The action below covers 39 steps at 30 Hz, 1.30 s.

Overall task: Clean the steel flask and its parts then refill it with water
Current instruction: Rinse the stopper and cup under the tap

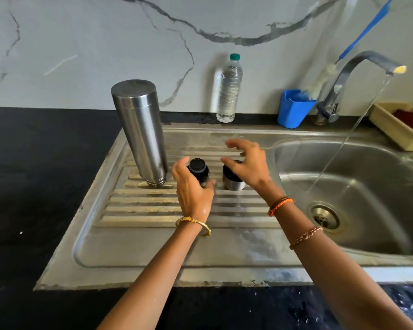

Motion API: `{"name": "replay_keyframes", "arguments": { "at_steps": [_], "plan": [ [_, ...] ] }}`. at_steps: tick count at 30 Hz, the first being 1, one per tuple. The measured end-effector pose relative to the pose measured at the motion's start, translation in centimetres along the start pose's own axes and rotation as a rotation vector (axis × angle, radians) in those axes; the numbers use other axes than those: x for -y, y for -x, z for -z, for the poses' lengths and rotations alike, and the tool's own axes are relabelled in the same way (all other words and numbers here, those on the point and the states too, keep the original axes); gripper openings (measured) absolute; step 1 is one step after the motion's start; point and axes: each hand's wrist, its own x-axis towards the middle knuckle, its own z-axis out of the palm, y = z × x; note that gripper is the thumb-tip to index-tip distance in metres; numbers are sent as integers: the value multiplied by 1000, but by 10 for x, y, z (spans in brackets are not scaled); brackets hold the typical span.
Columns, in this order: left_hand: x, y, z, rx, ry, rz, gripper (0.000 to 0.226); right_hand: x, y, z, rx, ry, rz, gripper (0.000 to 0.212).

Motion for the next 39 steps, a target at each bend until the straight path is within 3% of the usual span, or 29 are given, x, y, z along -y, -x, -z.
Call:
{"name": "replay_keyframes", "arguments": {
  "at_steps": [3,7,11,17,20,25,27,30,32,36,38,39],
  "plan": [
    [-4,6,-6,64,15,-138,56,-17,6,17,10,-137,-174,43],
    [-13,3,-24,240,-21,-72,47,-39,16,24,256,-270,-380,58],
    [-17,1,-37,327,-96,18,49,-45,25,20,379,-236,-281,64],
    [-20,-3,-46,362,-87,40,48,-55,26,21,316,-281,-198,63],
    [-34,-5,-54,346,-21,-54,47,-58,27,43,210,-364,-215,64],
    [-94,-7,-95,468,311,-293,39,-88,28,124,27,-634,-270,58],
    [-120,-5,-124,556,290,-419,32,-113,28,160,-17,-743,-293,52],
    [-151,5,-181,506,236,-449,18,-153,21,204,-83,-845,-407,35],
    [-170,16,-223,498,233,-423,17,-179,15,226,-92,-795,-463,16],
    [-197,29,-280,437,284,-197,21,-218,-4,241,-86,-695,-603,23],
    [-204,26,-297,351,305,-81,18,-231,-16,243,38,-400,-504,33],
    [-208,21,-306,308,325,-29,17,-237,-24,246,111,-222,-403,49]
  ]
}}
